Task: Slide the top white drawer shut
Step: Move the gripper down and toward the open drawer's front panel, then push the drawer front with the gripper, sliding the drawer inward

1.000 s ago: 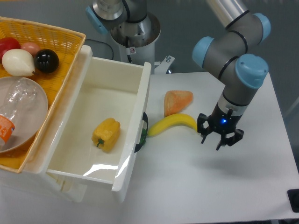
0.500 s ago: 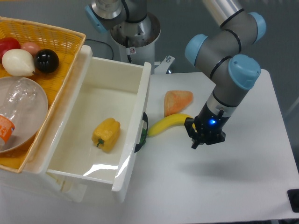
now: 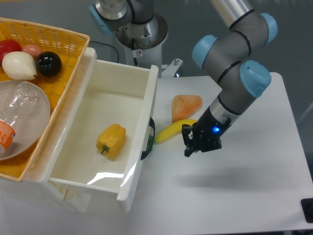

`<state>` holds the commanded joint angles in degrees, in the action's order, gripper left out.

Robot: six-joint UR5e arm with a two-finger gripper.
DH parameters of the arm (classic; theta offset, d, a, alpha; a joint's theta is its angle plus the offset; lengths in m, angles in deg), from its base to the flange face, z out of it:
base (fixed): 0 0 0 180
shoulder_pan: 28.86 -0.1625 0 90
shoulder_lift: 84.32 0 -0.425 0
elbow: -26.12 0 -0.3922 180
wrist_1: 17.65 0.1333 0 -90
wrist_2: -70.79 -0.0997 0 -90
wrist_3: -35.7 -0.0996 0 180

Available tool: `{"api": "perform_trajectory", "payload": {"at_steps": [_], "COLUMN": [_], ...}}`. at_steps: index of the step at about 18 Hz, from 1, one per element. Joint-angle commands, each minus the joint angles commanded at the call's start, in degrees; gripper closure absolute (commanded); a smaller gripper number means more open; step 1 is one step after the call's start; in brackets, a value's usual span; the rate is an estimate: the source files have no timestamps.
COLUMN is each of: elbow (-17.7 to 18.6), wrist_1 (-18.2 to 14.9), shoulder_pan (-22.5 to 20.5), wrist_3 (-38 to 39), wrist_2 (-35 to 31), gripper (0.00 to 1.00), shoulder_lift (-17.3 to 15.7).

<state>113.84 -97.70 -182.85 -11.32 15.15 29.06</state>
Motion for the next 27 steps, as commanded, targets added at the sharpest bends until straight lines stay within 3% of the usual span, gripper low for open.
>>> {"api": "perform_trajectory", "payload": {"at_steps": [6, 27], "elbow": [0.09, 0.09], "wrist_1": [-4.50, -8.10], "shoulder_pan": [1.32, 3.08], "wrist_3": [1.14, 1.49], "wrist_2": [2.37, 5.01], "gripper": [1.00, 1.00], "shoulder_lift": [-1.14, -2.20]}}
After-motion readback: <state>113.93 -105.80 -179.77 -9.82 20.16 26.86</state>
